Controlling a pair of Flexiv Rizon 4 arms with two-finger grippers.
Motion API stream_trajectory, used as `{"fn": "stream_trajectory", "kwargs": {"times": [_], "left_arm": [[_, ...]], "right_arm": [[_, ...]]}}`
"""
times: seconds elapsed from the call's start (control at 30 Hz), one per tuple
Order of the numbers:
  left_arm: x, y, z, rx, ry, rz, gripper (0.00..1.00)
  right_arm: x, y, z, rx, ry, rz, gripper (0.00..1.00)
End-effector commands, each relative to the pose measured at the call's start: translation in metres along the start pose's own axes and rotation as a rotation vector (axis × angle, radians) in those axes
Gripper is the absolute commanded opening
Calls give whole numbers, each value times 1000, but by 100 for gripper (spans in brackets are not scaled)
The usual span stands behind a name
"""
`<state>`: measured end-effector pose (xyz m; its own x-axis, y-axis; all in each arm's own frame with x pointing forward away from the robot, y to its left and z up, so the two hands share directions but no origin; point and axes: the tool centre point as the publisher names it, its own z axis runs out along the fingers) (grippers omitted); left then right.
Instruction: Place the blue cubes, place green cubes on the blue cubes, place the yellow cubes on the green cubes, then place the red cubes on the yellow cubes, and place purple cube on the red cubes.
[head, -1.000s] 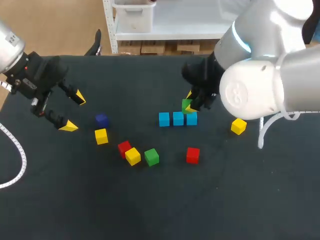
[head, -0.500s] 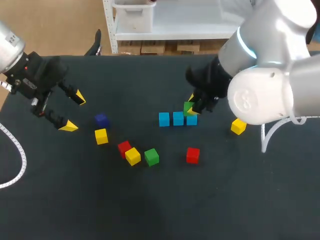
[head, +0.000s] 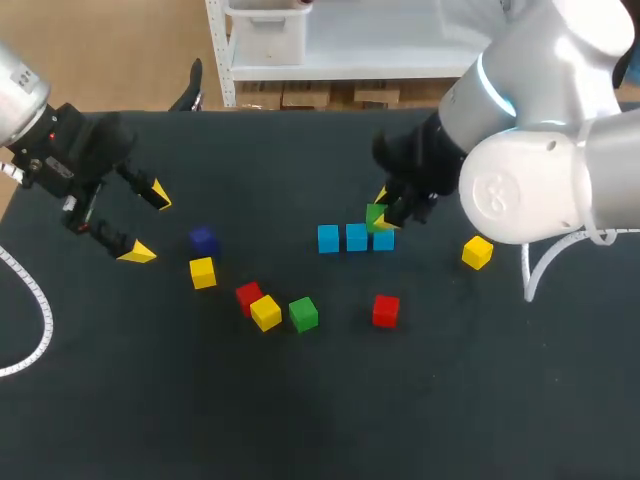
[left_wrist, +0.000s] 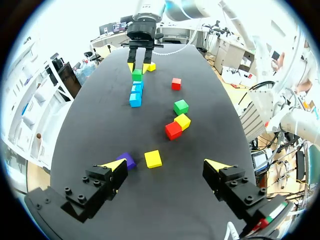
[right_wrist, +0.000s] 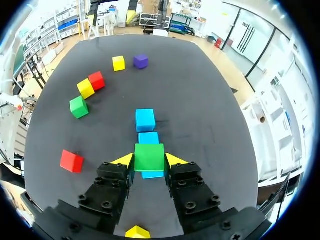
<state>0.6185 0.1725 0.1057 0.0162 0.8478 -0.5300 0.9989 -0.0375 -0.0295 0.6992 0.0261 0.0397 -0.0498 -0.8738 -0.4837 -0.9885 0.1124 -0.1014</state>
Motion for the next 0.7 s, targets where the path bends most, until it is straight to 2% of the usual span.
{"fn": "stream_trajectory", "kwargs": {"times": [0.03,0.7], "left_arm": [[1,0,0,-1,-3,3,100],[1,0,0,-1,-3,3,100]], "right_arm": [[1,-3,3,-14,-10,-4,0],[1,-3,8,-38,-5,-25,0]]}}
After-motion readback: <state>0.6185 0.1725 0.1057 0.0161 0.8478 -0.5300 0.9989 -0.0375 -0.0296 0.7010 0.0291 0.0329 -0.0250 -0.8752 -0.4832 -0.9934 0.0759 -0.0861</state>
